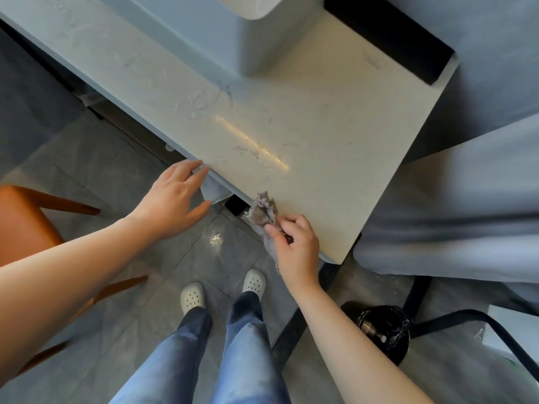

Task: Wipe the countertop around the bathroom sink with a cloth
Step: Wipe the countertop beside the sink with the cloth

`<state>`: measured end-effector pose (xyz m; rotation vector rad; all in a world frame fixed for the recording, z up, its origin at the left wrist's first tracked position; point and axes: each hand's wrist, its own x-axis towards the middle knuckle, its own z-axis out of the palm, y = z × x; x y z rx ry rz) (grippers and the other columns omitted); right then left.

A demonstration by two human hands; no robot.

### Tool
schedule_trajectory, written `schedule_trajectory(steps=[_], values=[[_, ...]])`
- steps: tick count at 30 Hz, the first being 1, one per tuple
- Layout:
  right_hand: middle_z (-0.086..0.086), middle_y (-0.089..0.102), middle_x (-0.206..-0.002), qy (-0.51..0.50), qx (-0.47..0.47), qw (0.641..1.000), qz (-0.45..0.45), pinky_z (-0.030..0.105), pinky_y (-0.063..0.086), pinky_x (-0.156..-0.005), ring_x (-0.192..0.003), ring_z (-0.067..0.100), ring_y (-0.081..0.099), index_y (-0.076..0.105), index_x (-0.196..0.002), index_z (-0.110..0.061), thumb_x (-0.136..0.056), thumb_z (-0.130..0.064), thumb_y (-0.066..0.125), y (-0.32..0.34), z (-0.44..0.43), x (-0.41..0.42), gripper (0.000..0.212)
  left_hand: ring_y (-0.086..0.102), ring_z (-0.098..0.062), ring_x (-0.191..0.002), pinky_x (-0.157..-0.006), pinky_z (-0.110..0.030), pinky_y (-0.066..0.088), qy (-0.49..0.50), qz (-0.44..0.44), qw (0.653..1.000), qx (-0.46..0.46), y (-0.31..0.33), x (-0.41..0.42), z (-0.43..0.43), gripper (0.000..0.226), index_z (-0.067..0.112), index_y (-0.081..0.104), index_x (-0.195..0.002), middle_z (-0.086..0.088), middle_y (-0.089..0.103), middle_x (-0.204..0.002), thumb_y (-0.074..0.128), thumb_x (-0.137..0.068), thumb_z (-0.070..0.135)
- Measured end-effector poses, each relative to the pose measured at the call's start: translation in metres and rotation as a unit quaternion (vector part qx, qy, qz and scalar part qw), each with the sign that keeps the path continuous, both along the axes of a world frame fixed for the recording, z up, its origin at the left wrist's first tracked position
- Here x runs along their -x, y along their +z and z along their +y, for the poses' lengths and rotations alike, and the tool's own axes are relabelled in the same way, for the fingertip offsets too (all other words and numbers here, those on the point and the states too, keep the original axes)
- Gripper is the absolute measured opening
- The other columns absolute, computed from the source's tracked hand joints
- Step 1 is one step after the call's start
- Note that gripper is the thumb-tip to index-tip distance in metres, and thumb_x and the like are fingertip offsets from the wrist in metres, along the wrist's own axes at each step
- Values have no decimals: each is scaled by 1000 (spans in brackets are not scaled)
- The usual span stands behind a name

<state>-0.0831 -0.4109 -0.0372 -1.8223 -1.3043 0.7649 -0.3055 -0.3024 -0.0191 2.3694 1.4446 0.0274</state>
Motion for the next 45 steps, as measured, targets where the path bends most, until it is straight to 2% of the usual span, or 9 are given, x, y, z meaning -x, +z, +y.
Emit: schedule_trajectory(steps=[6, 8, 11, 14, 21, 30, 36, 41, 45], values=[[-2, 56, -90, -118, -21, 992, -36, 3, 36, -68, -78, -1, 50, 63, -79, -15, -87, -19, 66, 26, 46, -59, 9, 21, -31, -141, -115, -42, 22, 3, 23, 1000, 14, -10, -4, 12, 76, 7, 23, -148, -13, 22, -154, 54, -88, 42], [1, 54, -90, -143, -10, 987, -74, 2, 33, -63, -72, -5, 45, 58, -76, -15, -87, -21, 65, 21, 69, -81, 14, 22, -31, -141, -115, -44, 24, 3, 32, 999, 18, -14, -5, 12, 78, 6, 22, -148, -12, 19, -154, 54, -88, 44], [3, 52, -90, -185, 15, 978, -97, 7, 32, -61, -67, 4, 45, 59, -75, -8, -89, -21, 63, 5, 91, -98, 20, 18, -32, -142, -114, -48, 26, 9, 36, 999, 22, -18, -4, 11, 81, 8, 21, -148, -11, 18, -155, 51, -87, 50], [5, 55, -95, -196, 12, 973, -119, 10, 31, -62, -77, 16, 50, 67, -88, 0, -89, -21, 64, -9, 100, -92, 21, 14, -32, -144, -114, -50, 25, 14, 40, 999, 25, -21, -2, 11, 83, 12, 20, -149, -9, 17, -156, 37, -85, 61], [6, 60, -97, -128, -34, 980, -147, 26, 42, -67, -87, 22, 55, 71, -93, -4, -87, -22, 66, -17, 108, -43, 20, 17, -34, -143, -114, -52, 25, 1, 37, 999, 24, -22, 4, 14, 86, 14, 25, -149, -8, 22, -155, 29, -80, 65], [1, 58, -93, -21, -37, 990, -131, 20, 37, -65, -85, 16, 50, 72, -101, -12, -86, -20, 66, -18, 63, 24, 18, 20, -32, -142, -114, -55, 19, -6, 6, 1000, 26, -18, 12, 20, 75, 18, 34, -146, -5, 33, -150, 28, -83, 60], [-3, 57, -95, 71, 39, 997, -9, 19, 48, -73, -86, 9, 57, 72, -100, -10, -85, -19, 69, 1, 39, 32, 18, 19, -31, -142, -115, -45, 18, 48, -31, 998, -9, -15, 30, 42, 66, 11, 32, -146, -12, 35, -148, 47, -91, 45], [-2, 58, -93, -47, -8, 998, -33, 9, 41, -71, -80, 6, 54, 70, -85, -9, -85, -21, 68, 18, 76, 1, 12, 7, -30, -145, -117, -43, 14, 61, -11, 998, -11, -22, 31, 51, 75, 7, 21, -148, -14, 14, -157, 50, -91, 45], [1, 54, -93, -152, 0, 985, -79, 5, 34, -62, -76, 12, 49, 66, -84, -2, -88, -23, 64, 11, 123, -37, 21, 7, -29, -146, -118, -44, 15, 49, 3, 999, -12, -27, 37, 55, 76, 8, 22, -149, -12, 14, -157, 50, -90, 46]])
